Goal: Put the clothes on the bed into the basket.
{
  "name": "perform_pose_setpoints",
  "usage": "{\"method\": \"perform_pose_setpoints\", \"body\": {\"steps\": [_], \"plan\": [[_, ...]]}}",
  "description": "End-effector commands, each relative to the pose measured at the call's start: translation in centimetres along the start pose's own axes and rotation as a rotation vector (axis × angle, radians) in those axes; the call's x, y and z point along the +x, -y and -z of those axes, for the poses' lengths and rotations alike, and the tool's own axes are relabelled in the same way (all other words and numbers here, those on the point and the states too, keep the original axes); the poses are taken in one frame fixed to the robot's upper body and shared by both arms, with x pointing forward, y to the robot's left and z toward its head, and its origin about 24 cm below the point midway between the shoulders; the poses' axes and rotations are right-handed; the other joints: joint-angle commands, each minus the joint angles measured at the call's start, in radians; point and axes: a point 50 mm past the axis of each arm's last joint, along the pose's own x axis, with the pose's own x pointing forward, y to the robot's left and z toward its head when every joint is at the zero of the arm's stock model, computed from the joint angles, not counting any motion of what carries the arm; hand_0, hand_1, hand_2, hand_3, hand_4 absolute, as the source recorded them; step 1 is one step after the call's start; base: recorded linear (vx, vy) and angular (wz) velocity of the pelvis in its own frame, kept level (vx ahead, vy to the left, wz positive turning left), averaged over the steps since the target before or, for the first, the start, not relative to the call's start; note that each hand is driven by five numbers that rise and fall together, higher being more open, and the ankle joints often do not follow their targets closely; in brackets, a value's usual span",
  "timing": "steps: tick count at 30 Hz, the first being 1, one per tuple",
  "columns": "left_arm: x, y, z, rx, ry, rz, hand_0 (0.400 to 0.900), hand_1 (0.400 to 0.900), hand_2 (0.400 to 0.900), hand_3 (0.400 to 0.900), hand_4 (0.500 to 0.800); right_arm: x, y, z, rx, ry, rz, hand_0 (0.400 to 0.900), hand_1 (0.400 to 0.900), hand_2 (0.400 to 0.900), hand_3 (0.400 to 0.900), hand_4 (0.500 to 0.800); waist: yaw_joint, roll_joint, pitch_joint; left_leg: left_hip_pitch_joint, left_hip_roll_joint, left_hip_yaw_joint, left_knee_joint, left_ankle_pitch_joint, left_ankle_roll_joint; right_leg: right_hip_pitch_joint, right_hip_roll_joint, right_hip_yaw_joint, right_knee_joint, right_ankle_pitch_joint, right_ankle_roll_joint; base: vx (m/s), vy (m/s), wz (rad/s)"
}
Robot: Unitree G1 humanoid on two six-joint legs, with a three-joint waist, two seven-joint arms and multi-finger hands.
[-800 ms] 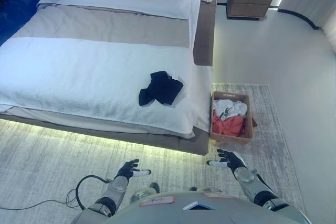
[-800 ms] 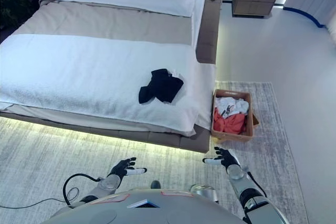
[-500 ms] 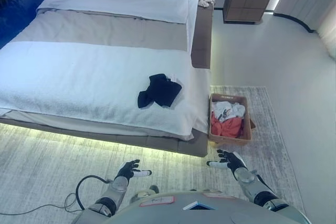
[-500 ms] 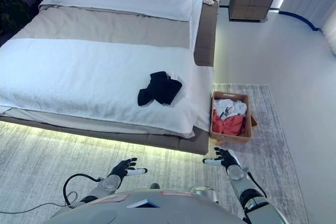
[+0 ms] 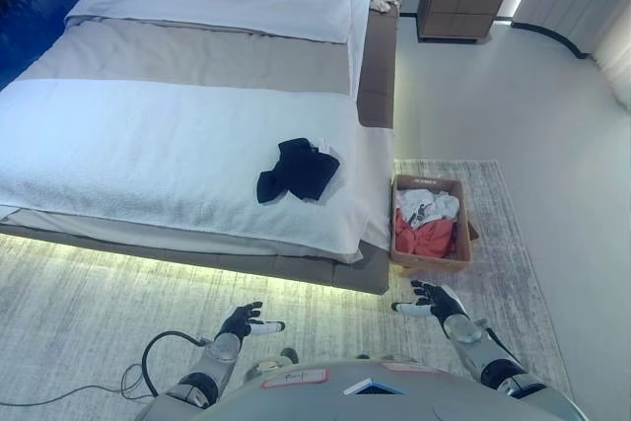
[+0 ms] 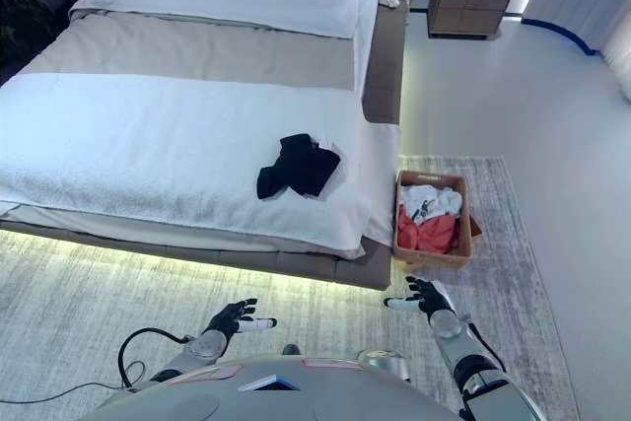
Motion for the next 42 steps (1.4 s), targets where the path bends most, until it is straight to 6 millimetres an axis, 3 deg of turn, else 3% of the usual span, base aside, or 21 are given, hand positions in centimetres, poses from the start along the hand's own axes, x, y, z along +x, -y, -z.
{"method": "perform_pose_setpoints", "body": {"steps": [1,6,9,10,13,16,21,24,27,29,32,33,35,36,38,40,42], "plan": [[0.5,-1.9,-2.3,-0.006,0.07,-0.051,0.9,0.9,0.9,0.9,0.8,0.4,1.7,-3.2,0.005,0.14,0.048,0.9,0.9,0.9,0.9,0.8,0.009,-0.059,0.003,-0.047,-0.02,-0.012,0.017,-0.044,-0.005,-0.066,-0.008,0.058,0.024,-0.011,0.017,-0.01,-0.112,0.1],[0.6,-2.4,-3.2,-0.016,0.088,-0.069,0.9,0.9,0.9,0.9,0.8,0.3,2.3,-3.8,0.014,0.174,0.064,0.9,0.9,0.9,0.9,0.8,0.006,-0.08,0.036,-0.091,0.002,-0.03,0.08,-0.055,-0.015,-0.103,0.016,0.057,0.08,-0.037,-0.009,0.01,-0.144,0.1],[0.7,-2.5,-4.2,0.01,0.124,-0.079,0.9,0.9,0.9,0.9,0.8,0.3,2.8,-4.5,0.016,0.201,0.081,0.9,0.9,0.9,0.9,0.8,0.004,-0.089,0.063,-0.149,-0.005,-0.029,0.189,-0.076,-0.019,-0.126,0.018,0.059,0.108,-0.042,-0.016,-0.04,-0.091,0.0],[0.7,-2.4,-5.7,0.072,0.182,-0.078,0.9,0.9,0.9,0.9,0.8,0.3,3.6,-5.0,0.013,0.218,0.105,0.9,0.9,0.9,0.9,0.8,0.01,-0.099,0.104,-0.222,-0.024,-0.027,0.329,-0.092,-0.021,-0.13,0.014,0.059,0.121,-0.045,-0.025,-0.04,-0.074,-0.08],[0.7,-2.7,-6.9,0.087,0.225,-0.1,0.9,0.9,0.9,0.9,0.8,0.3,4.5,-5.7,0.013,0.241,0.136,0.9,0.9,0.9,0.9,0.8,0.022,-0.098,0.138,-0.289,-0.038,-0.052,0.419,-0.078,-0.015,-0.125,0.014,0.055,0.126,-0.049,-0.029,-0.01,-0.045,-0.09],[0.7,-3.2,-7.8,0.073,0.247,-0.134,0.9,0.9,0.9,0.9,0.8,0.4,5.2,-6.6,0.02,0.258,0.168,0.9,0.9,0.9,0.9,0.8,0.028,-0.09,0.159,-0.37,-0.043,-0.052,0.347,-0.034,-0.011,-0.119,0.015,0.045,0.111,-0.049,-0.022,0.11,0.002,0.05],[0.8,-2.9,-7.9,0.048,0.245,-0.162,0.9,0.9,0.9,0.9,0.8,0.5,5.1,-8.5,0.004,0.304,0.185,0.9,0.9,0.9,0.9,0.8,0.049,-0.065,0.167,-0.45,0.012,-0.062,0.016,0.119,-0.043,-0.081,0.032,0.073,0.075,-0.07,-0.004,0.25,0.095,-0.22],[0.8,-3.1,-7.8,0.027,0.245,-0.18,0.9,0.9,0.9,0.9,0.8,0.5,4.8,-9.7,-0.01,0.349,0.17,0.9,0.9,0.9,0.9,0.8,0.059,-0.052,0.152,-0.49,0.056,0.006,-0.006,0.156,-0.076,-0.021,0.024,0.118,0.054,-0.091,0.011,0.38,0.217,-0.48],[0.7,-3.3,-7.4,0.005,0.235,-0.191,0.9,0.9,0.9,0.9,0.8,0.3,4.0,-10.5,-0.022,0.383,0.137,0.9,0.9,0.9,0.9,0.8,0.075,-0.052,0.114,-0.433,0.056,0.059,0.003,0.209,-0.061,0.049,-0.024,0.129,0.053,-0.125,0.033,0.49,0.328,-0.43],[0.7,-3.8,-7.6,0.019,0.238,-0.198,0.9,0.9,0.9,0.9,0.8,0.4,3.3,-10.2,-0.013,0.367,0.119,0.9,0.9,0.9,0.9,0.8,0.085,-0.073,0.082,-0.431,0.034,0.072,0.057,0.178,-0.034,0.051,-0.071,0.121,0.104,-0.14,0.053,0.55,0.308,-0.12],[0.6,-4.8,-7.4,0.052,0.243,-0.209,0.9,0.9,0.9,0.9,0.8,0.4,2.5,-10.0,0.009,0.363,0.096,0.9,0.9,0.9,0.9,0.8,0.094,-0.115,0.039,-0.423,-0.024,0.081,0.13,0.103,0.022,0.0,-0.129,0.131,0.273,-0.01,0.089,0.51,0.281,0.02],[0.5,-5.1,-7.5,0.057,0.247,-0.213,0.9,0.9,0.9,0.9,0.8,0.4,2.5,-10.1,0.007,0.367,0.095,0.9,0.9,0.9,0.9,0.8,0.097,-0.115,0.039,-0.425,-0.032,0.075,0.148,0.08,0.039,-0.052,-0.14,0.134,0.38,0.03,0.087,0.31,0.288,0.02],[0.5,-5.7,-8.1,0.083,0.262,-0.224,0.9,0.9,0.9,0.9,0.8,0.2,2.6,-11.1,0.012,0.406,0.107,0.9,0.9,0.9,0.9,0.8,0.091,-0.116,0.06,-0.396,-0.073,0.073,0.17,0.027,0.085,-0.163,-0.165,0.122,0.626,0.182,0.064,0.28,0.338,-0.01],[0.4,-6.0,-8.2,0.087,0.265,-0.229,0.9,0.9,0.9,0.9,0.8,0.1,2.6,-11.6,0.004,0.426,0.11,0.9,0.9,0.9,0.9,0.8,0.086,-0.109,0.074,-0.371,-0.085,0.074,0.163,0.015,0.1,-0.208,-0.171,0.097,0.703,0.198,0.055,0.3,0.342,0.03],[0.4,-6.6,-8.4,0.091,0.265,-0.248,0.9,0.9,0.9,0.9,0.8,-0.2,2.6,-13.0,-0.001,0.476,0.119,0.9,0.9,0.9,0.9,0.8,0.079,-0.097,0.107,-0.3,-0.096,0.069,0.126,-0.006,0.119,-0.303,-0.203,0.032,0.775,0.153,0.038,0.28,0.241,0.02],[0.4,-6.7,-8.9,0.093,0.272,-0.254,0.9,0.9,0.9,0.9,0.8,-0.6,3.0,-15.1,-0.037,0.545,0.143,0.9,0.9,0.9,0.9,0.8,0.071,-0.081,0.136,-0.246,-0.091,0.047,0.09,-0.007,0.106,-0.362,-0.17,-0.012,0.664,0.03,0.016,0.3,0.046,0.09],[0.5,-6.4,-9.2,0.102,0.285,-0.246,0.9,0.9,0.9,0.9,0.8,-1.3,4.0,-16.8,-0.063,0.611,0.188,0.9,0.9,0.9,0.9,0.8,0.062,-0.073,0.157,-0.218,-0.084,0.023,0.084,-0.022,0.086,-0.373,-0.157,-0.027,0.44,0.008,0.027,0.3,-0.074,0.21]]}}
